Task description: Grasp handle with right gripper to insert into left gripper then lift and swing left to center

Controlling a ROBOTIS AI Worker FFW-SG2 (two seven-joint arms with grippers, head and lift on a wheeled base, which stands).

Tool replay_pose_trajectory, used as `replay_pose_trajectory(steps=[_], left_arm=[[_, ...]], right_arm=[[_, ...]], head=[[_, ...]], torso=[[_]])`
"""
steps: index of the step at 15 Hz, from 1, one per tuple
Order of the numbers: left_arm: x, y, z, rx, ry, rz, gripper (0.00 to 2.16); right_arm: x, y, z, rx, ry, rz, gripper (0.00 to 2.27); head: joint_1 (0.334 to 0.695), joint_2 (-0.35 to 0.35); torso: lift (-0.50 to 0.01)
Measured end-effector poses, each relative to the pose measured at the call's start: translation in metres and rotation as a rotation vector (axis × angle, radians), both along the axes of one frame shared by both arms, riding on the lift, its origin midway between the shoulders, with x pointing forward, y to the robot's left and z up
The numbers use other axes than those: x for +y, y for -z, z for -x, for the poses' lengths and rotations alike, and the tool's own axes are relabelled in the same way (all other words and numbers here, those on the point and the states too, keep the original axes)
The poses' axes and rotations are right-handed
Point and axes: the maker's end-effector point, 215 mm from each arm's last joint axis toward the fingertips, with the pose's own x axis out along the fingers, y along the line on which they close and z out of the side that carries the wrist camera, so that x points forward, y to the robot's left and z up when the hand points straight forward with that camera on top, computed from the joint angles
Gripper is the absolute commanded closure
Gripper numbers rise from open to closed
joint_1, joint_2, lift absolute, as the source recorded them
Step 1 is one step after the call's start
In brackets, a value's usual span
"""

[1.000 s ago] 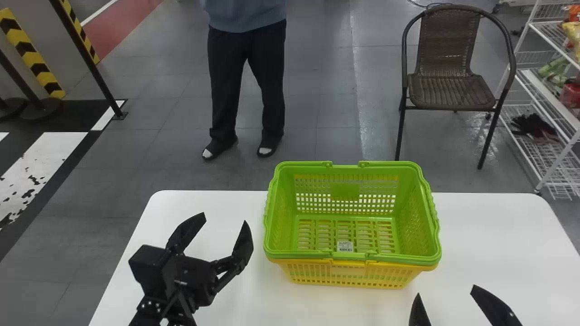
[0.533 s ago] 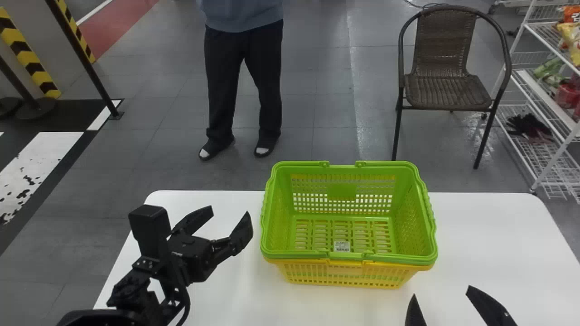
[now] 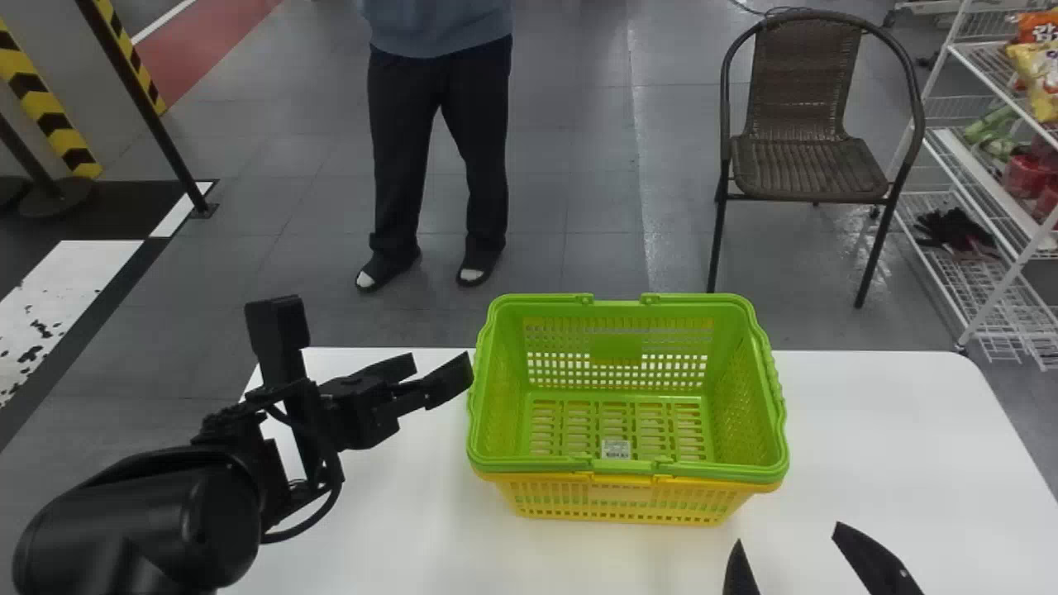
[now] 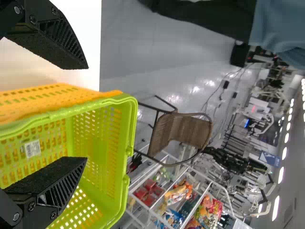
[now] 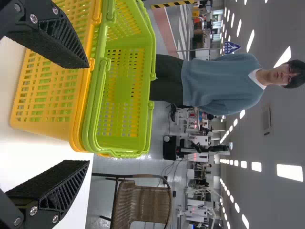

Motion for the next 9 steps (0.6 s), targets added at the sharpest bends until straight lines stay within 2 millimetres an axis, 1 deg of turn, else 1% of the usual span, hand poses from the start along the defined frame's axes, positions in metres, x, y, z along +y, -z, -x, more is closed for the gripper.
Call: replay_pose_trajectory(steps=[4,6,9], left_arm=[[-0.018,0.015,-0.02,0.087,0.057,0.113,0.14],[-0.024,0.016,-0.027,0.105,0.077,0.16,0.14],[-0.035,0.019,-0.028,0.158,0.119,0.239,0.14]], right_arm=[[-0.001,0.001,0.001,0.004,0.001,0.002,0.1],[-0.002,0.002,0.001,0.006,0.002,0.003,0.1],[-0.002,0.003,0.001,0.007,0.002,0.003,0.1]], head=[[0.695,0.081],[0.695,0.068],[0.695,0.057]], torso=[[0.0],[0.0],[0.0]])
